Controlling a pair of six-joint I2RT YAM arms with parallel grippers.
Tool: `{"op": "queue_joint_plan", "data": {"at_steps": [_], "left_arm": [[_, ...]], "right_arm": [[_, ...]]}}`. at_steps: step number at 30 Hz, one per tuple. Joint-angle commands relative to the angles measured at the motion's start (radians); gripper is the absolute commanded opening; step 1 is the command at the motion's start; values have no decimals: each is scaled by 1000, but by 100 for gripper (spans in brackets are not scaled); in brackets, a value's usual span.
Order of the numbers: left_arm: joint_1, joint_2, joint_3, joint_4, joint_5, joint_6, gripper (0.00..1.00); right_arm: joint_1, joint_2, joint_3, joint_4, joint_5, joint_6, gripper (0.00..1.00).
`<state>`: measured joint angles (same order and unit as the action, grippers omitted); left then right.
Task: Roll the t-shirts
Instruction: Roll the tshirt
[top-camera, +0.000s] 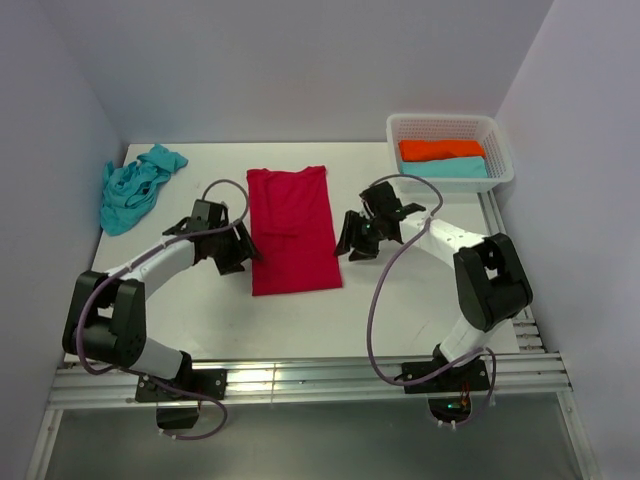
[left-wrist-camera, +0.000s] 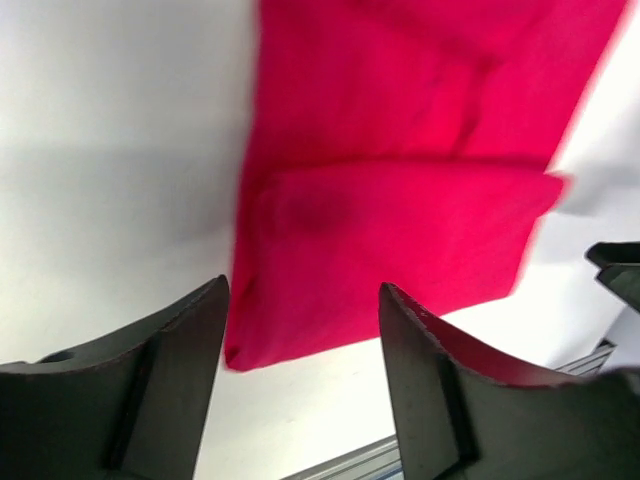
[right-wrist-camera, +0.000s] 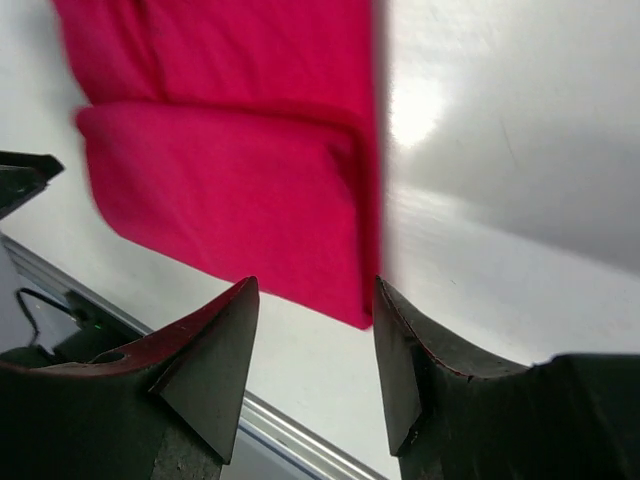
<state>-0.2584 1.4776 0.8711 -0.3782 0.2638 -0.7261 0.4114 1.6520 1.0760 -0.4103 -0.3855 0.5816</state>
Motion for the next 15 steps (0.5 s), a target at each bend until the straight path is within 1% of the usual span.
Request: {"op": "queue_joint_plan", "data": {"at_steps": [1, 4, 7, 8, 12, 14, 15], "left_arm": [[1, -42, -90, 13, -8, 16, 68], [1, -66, -151, 51, 11, -19, 70], [-1, -112, -216, 102, 22, -48, 70], [-1, -134, -233, 113, 14, -55, 70], [-30, -256, -319, 197, -8, -99, 71], [-50, -319, -349, 208, -44, -121, 72], [-74, -342, -362, 223, -81, -134, 71]], "right_arm": [[-6, -17, -56, 24, 2, -26, 57], [-5, 0, -67, 25, 7, -31, 57], [1, -27, -106, 59, 10, -25, 58], [1, -64, -149, 77, 8, -20, 58], [17, -173, -283, 229, 31, 18, 58], [39, -234, -364, 290, 71, 27, 58], [49, -253, -390, 348, 91, 35, 59]]}}
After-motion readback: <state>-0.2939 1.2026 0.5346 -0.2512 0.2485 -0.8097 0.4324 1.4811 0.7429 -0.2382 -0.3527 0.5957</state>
